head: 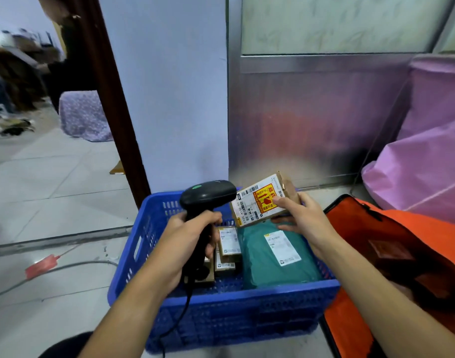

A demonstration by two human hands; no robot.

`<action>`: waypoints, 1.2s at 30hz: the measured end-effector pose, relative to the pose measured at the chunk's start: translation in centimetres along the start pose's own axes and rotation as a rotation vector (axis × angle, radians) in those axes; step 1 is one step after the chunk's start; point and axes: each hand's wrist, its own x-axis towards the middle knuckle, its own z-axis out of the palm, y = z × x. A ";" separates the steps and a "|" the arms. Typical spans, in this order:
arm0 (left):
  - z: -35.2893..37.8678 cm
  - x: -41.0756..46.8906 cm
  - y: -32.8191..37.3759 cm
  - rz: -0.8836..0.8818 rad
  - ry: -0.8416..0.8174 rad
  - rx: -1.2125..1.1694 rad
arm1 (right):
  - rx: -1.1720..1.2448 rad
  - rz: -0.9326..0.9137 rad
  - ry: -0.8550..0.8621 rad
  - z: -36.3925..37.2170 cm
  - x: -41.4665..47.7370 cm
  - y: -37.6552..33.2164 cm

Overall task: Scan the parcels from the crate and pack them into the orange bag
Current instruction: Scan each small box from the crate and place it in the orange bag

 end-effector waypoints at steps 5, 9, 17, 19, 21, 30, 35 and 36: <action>1.5 0.5 -2.7 -0.064 0.076 -0.173 | 0.027 -0.035 0.074 -0.3 1.3 -0.7; 1.8 1.6 -3.8 -0.041 0.021 -0.174 | 0.051 -0.050 0.092 0.3 2.3 -1.7; 0.9 1.8 -3.9 -0.035 0.011 -0.049 | -0.044 -0.103 0.104 -0.2 2.7 1.8; 0.7 1.9 -3.5 -0.036 0.047 -0.064 | -0.028 -0.122 0.113 -0.4 3.1 2.1; 0.4 2.0 -3.3 -0.038 0.057 -0.117 | -0.010 -0.136 0.098 -0.6 3.3 2.5; 1.5 2.2 -3.7 -0.068 0.050 -0.077 | 0.185 0.003 0.051 -0.6 4.7 2.5; 1.5 2.6 -4.1 -0.053 0.079 -0.101 | 0.311 0.012 0.009 -1.1 4.8 2.4; 1.5 2.7 -4.1 -0.051 0.083 -0.110 | 0.326 0.010 0.000 -1.2 4.7 2.5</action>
